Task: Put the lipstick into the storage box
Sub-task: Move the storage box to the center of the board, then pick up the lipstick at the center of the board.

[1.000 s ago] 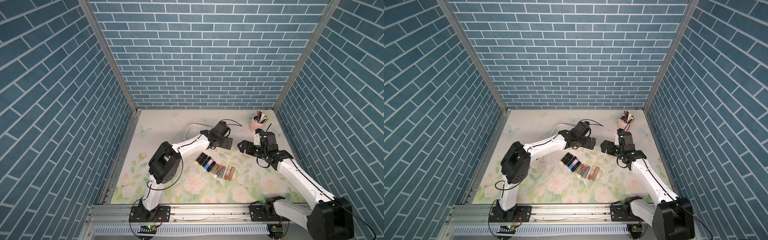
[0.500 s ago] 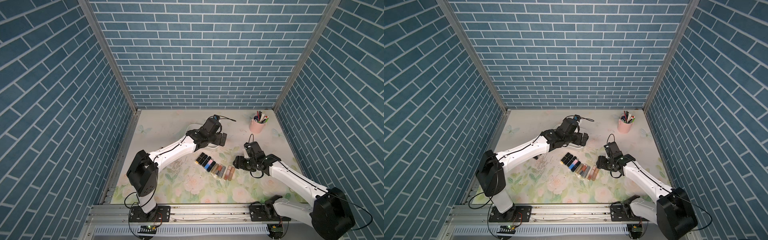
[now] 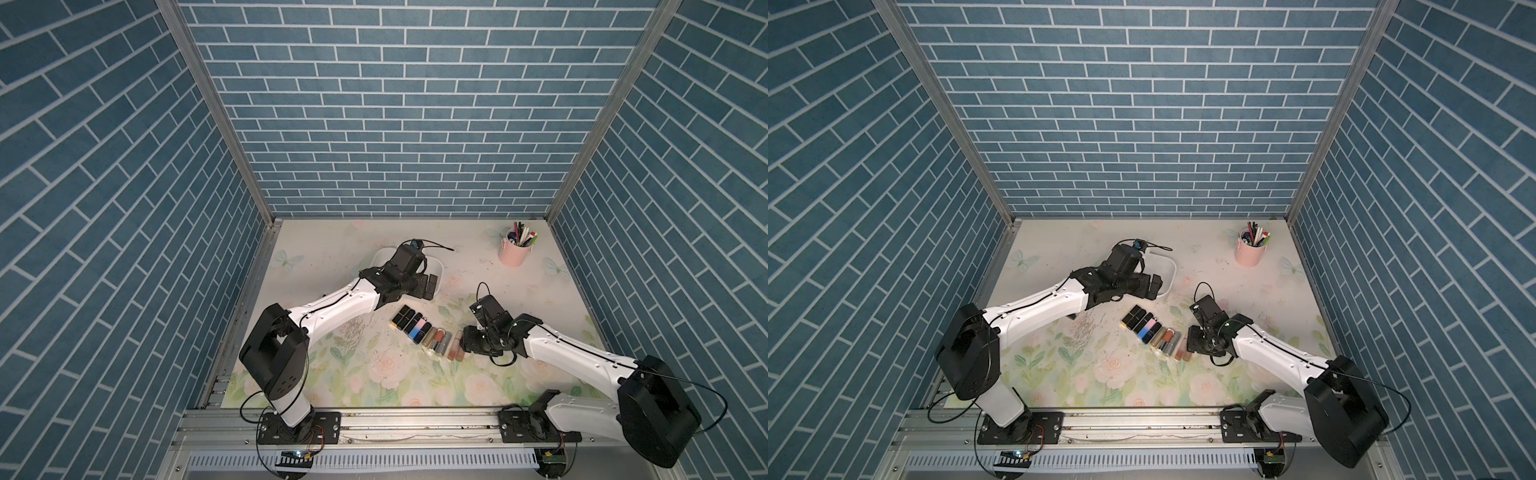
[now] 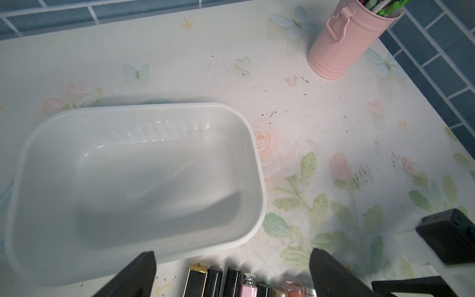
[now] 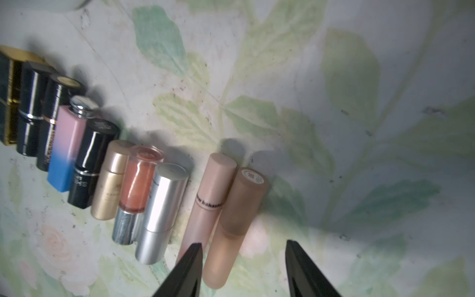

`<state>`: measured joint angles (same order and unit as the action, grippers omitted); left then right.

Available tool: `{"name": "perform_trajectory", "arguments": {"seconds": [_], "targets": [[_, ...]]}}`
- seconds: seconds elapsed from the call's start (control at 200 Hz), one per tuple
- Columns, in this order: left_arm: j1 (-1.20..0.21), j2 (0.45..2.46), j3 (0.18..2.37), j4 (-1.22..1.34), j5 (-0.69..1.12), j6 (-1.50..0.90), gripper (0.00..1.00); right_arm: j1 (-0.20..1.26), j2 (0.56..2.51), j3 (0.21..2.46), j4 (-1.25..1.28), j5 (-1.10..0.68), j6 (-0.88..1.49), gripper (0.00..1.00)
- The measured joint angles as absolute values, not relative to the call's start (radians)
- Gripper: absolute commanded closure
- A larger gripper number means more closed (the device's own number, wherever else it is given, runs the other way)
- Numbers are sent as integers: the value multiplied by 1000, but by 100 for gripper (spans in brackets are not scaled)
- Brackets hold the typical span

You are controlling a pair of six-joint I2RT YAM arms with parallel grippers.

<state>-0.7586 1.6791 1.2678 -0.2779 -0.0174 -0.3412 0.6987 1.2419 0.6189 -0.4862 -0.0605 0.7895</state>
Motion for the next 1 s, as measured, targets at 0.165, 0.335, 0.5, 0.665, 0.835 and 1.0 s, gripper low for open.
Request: {"name": "perform_trajectory", "arguments": {"seconds": [0.165, 0.335, 0.5, 0.665, 0.835, 1.0], "targets": [[-748, 1675, 1249, -266, -10, -337, 1, 746, 1281, 629, -487, -38, 809, 46], [-741, 1658, 1230, -263, -3, -331, 0, 780, 1326, 639, -487, -22, 817, 49], [-729, 1635, 1208, -258, -2, -327, 0, 799, 1357, 646, -485, -10, 834, 55], [-721, 1619, 1200, -255, -1, -326, 0, 801, 1358, 646, -486, 0, 836, 59], [-717, 1616, 1194, -247, 10, -326, 0, 803, 1358, 646, -482, 4, 841, 66], [-688, 1615, 1168, -223, 86, -345, 0, 804, 1370, 643, -461, 3, 841, 80]]}}
